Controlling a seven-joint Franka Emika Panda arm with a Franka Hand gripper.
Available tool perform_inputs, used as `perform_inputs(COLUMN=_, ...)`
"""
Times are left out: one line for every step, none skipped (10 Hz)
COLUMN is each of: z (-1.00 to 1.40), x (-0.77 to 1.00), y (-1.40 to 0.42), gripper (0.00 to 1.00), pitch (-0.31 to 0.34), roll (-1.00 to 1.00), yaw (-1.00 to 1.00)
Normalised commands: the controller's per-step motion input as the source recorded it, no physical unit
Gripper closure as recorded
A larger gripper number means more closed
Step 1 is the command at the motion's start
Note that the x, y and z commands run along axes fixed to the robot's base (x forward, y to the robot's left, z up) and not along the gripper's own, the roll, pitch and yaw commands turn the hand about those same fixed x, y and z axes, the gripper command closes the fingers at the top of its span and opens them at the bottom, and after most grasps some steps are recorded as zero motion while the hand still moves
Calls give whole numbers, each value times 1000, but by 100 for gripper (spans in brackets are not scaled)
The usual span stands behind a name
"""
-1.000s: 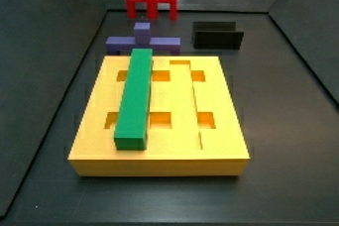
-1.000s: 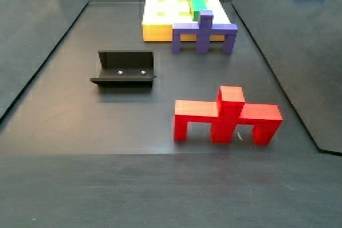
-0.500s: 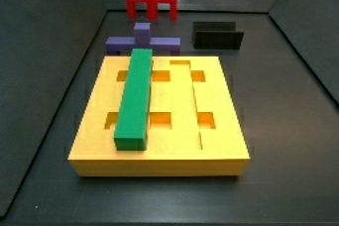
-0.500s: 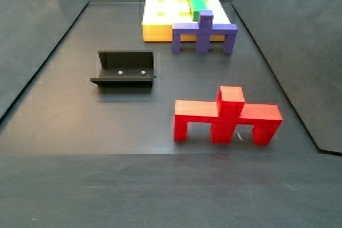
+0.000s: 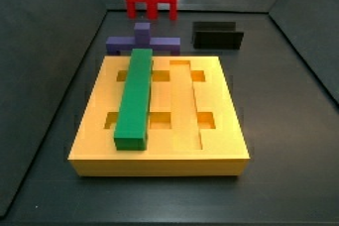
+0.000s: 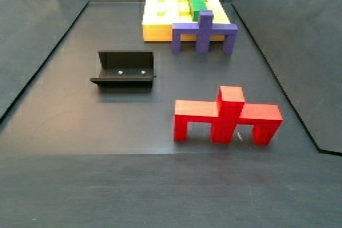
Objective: Pick up the blue object. Move up. Move to above the board. Insert the blue object.
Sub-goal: Move to above the board, then insert the blue object.
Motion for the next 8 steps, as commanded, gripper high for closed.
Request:
perform_inputs(z=211, x=778, y=-1400, gripper=100, pitch=144, roll=17, yaw=9)
perform_inputs(z=147, x=552, y=-926, gripper=100, pitch=144, roll=43, yaw=10)
perform_inputs(z=91, x=369, y=-548, gripper=100, pitch=151, roll=72, yaw=9)
perform_inputs(z=61, x=195, y=-265, gripper=100, pitch=110, roll=47, yaw=9)
perform_inputs(z=44, x=117, y=-174, gripper=100, pitch=74, roll=51, yaw=6)
perform_inputs(z=-34, x=0, y=0, gripper=100, pitch=0, roll=-47, yaw=0)
perform_inputs(z=-11, x=0, y=0, gripper=100, pitch=4, roll=0, yaw=0)
perform_inputs(z=0, x=57, y=14, gripper=100, pitch=0, roll=0, yaw=0)
